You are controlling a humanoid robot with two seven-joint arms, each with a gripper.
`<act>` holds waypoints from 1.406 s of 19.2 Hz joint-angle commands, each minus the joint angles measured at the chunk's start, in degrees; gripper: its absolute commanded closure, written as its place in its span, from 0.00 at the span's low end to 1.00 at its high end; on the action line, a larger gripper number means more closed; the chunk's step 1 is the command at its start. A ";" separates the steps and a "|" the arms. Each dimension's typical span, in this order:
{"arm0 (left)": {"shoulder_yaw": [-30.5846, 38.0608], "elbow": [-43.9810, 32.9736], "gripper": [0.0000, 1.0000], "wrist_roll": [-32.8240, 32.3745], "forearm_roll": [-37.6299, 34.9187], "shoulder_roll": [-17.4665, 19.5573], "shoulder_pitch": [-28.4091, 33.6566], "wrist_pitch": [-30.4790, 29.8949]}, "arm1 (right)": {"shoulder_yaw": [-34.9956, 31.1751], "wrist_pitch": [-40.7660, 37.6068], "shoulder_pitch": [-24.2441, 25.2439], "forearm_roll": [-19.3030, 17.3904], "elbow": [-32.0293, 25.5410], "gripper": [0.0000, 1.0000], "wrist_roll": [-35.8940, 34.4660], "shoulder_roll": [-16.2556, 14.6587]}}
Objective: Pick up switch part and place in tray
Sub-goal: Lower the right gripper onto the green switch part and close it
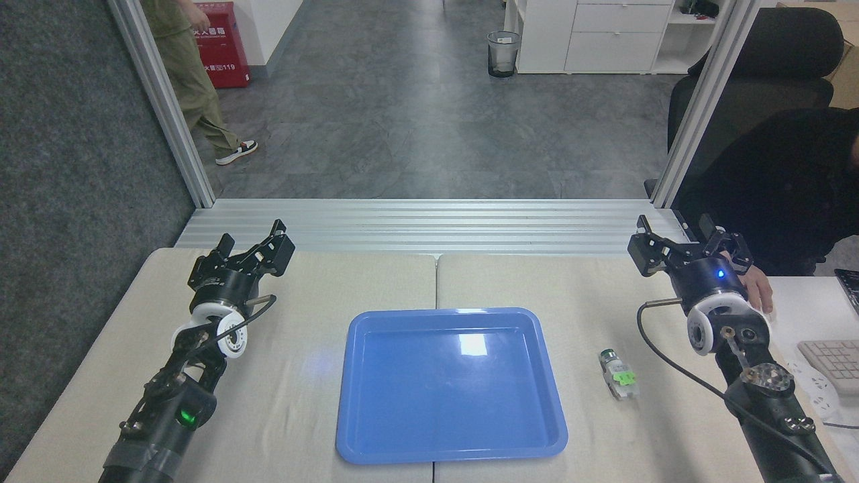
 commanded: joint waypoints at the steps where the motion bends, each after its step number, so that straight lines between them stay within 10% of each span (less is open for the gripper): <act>1: 0.00 0.00 0.00 0.04 0.00 0.00 0.00 -0.01 | 0.88 -0.84 8.52 -0.01 -5.33 0.02 0.03 -0.68; 8: 0.00 0.00 0.00 0.04 0.00 0.00 0.00 -0.01 | 0.00 -9.99 22.78 -0.01 -8.79 0.02 -0.06 -1.04; 19: 0.00 0.00 0.00 0.04 0.00 0.00 0.00 -0.01 | 0.80 -10.34 26.40 -2.82 -5.27 0.08 -0.33 2.39; 20: 0.00 0.00 0.00 0.04 0.00 0.00 0.00 -0.01 | 0.62 -10.25 26.40 -2.91 -5.44 0.17 -0.41 3.00; 22: 0.00 0.00 0.00 0.04 0.00 0.00 0.00 -0.01 | 0.71 -9.82 26.14 -2.74 -5.88 1.00 -0.24 3.18; 27: 0.00 0.00 0.00 0.04 0.00 0.00 0.00 -0.01 | -0.69 -6.47 25.35 -2.91 -11.23 1.00 -0.50 3.18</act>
